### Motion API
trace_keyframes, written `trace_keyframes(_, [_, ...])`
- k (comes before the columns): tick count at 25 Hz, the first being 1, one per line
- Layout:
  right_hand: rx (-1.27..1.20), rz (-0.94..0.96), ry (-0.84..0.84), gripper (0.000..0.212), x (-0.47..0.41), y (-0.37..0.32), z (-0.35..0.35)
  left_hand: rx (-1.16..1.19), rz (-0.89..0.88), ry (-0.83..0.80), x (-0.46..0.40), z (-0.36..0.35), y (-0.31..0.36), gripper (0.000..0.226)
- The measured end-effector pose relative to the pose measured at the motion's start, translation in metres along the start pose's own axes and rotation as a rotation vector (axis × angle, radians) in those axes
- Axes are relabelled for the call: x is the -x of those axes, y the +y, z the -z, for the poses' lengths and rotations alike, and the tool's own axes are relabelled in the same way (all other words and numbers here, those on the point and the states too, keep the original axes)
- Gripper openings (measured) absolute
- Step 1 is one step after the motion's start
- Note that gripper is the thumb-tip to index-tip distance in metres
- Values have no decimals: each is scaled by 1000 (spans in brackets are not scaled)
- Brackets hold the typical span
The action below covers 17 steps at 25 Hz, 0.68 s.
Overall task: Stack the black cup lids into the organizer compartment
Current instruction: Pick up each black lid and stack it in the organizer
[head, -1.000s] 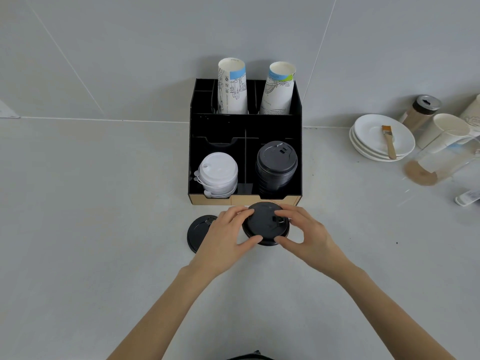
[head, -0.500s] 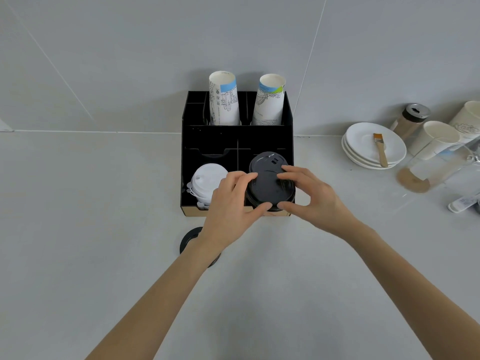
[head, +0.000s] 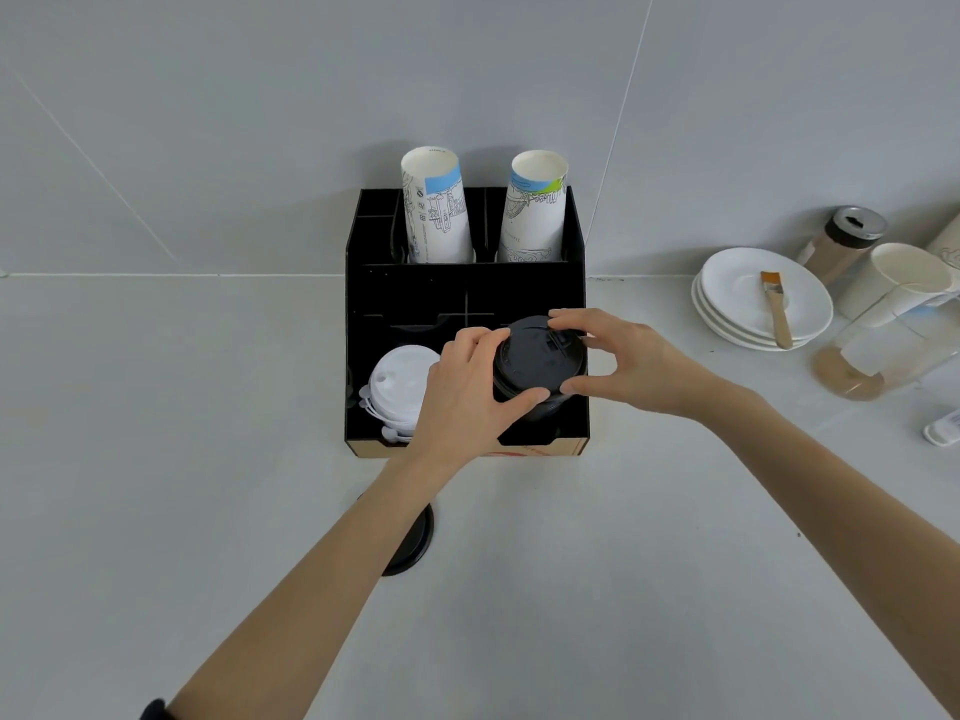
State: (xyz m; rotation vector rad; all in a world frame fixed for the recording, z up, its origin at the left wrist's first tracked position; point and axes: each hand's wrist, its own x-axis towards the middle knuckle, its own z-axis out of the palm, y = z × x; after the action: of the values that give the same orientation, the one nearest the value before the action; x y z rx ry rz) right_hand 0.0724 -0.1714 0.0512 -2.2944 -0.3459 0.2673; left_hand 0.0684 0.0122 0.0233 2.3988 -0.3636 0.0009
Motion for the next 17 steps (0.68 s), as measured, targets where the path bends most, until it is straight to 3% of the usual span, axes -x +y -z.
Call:
trace_keyframes(8, [226, -16, -138, 61, -23, 8, 2, -92, 52, -43, -16, -16, -7, 65])
trace_keyframes(17, [280, -30, -148, 62, -26, 10, -5, -128, 57, -35, -16, -23, -9, 62])
